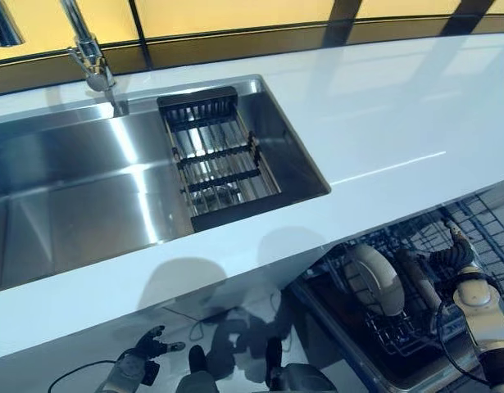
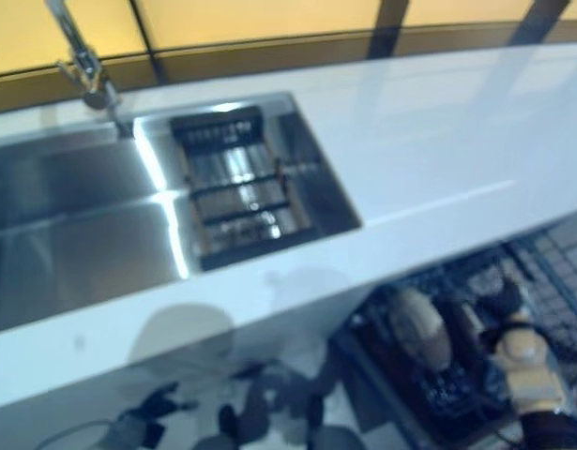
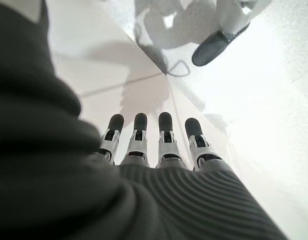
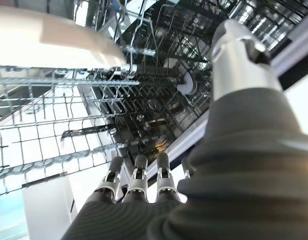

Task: Take plates into dishwasher

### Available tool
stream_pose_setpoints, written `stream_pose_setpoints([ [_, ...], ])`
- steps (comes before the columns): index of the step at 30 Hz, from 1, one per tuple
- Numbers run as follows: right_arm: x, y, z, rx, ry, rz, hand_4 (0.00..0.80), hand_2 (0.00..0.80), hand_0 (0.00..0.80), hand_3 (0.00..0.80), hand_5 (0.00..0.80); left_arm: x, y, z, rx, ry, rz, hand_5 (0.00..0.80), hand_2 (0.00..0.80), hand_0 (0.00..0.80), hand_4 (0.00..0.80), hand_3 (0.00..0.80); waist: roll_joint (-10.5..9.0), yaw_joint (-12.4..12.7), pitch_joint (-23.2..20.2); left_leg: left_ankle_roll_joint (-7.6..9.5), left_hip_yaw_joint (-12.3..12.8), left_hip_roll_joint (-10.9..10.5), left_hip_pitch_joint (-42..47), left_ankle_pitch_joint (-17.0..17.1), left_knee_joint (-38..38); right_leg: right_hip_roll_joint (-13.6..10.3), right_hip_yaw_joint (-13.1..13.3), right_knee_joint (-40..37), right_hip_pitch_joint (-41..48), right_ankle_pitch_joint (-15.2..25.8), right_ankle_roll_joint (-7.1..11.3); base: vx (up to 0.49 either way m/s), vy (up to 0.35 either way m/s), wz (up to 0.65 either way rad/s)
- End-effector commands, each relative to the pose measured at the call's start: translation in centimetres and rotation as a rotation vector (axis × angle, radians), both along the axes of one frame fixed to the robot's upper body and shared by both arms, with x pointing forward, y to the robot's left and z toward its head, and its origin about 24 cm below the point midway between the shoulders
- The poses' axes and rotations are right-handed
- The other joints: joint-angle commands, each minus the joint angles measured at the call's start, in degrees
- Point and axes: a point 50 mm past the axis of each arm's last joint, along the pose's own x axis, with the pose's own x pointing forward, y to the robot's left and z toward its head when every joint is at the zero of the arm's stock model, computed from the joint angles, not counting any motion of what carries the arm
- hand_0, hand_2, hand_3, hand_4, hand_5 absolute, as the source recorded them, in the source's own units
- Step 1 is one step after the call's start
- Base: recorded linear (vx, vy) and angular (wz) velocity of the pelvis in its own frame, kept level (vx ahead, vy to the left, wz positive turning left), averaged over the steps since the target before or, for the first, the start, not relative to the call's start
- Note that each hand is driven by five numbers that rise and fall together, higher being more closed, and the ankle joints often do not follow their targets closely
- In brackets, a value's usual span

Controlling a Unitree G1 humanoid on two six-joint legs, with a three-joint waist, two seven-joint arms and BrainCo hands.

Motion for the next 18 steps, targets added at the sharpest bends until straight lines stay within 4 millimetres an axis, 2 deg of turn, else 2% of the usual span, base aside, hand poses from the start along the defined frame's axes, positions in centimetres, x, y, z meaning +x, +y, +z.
stream_pose_setpoints([
  [1, 0.8, 0.4, 4.2, 0.015, -0.177, 0.106, 0.000, 0.000, 0.000, 0.000, 0.000, 0.2, 0.1, -0.3, 0.031, 0.002, 0.009, 0.000, 0.000, 0.000, 0.000, 0.000, -0.22, -1.20, -2.36, 3.08, 0.90, -1.50, -3.70, -0.22, 1.24, 2.78, -0.51, 4.09, -0.01, -5.51, 0.76, 0.011, 0.020, -0.08],
  [9, -0.3, 1.0, 7.0, 0.105, -0.338, 0.210, 0.000, 0.000, 0.000, 0.000, 0.000, -0.5, 0.0, -0.7, 0.025, 0.019, 0.027, 0.000, 0.000, 0.000, 0.000, 0.000, -0.46, -3.39, -4.02, 2.98, 2.78, -1.28, -2.61, -0.60, 1.10, 2.77, 0.70, 3.28, 0.61, -5.17, 0.95, 0.005, 0.039, -0.08],
  [13, -1.1, 1.4, 9.0, 0.240, -0.520, 0.261, 0.000, 0.000, 0.000, 0.000, 0.000, -0.8, 0.1, -0.9, 0.020, 0.027, 0.034, 0.000, 0.000, 0.000, 0.000, 0.000, -0.31, -4.76, -4.65, 3.01, 3.74, -1.20, -2.29, -1.01, 1.31, 2.78, 1.46, 3.32, 0.50, -5.21, 1.00, -0.014, 0.047, -0.11],
  [18, -1.8, 1.1, 9.4, 0.383, -0.686, 0.241, 0.000, 0.000, 0.000, 0.000, 0.000, -0.9, -0.2, -1.1, 0.012, 0.037, 0.030, 0.000, 0.000, 0.000, 0.000, 0.000, -0.05, -5.94, -5.46, 3.13, 4.86, -1.18, -1.73, -1.30, 1.01, 2.68, 1.96, 3.09, 0.37, -5.10, 1.25, -0.010, 0.039, -0.07],
])
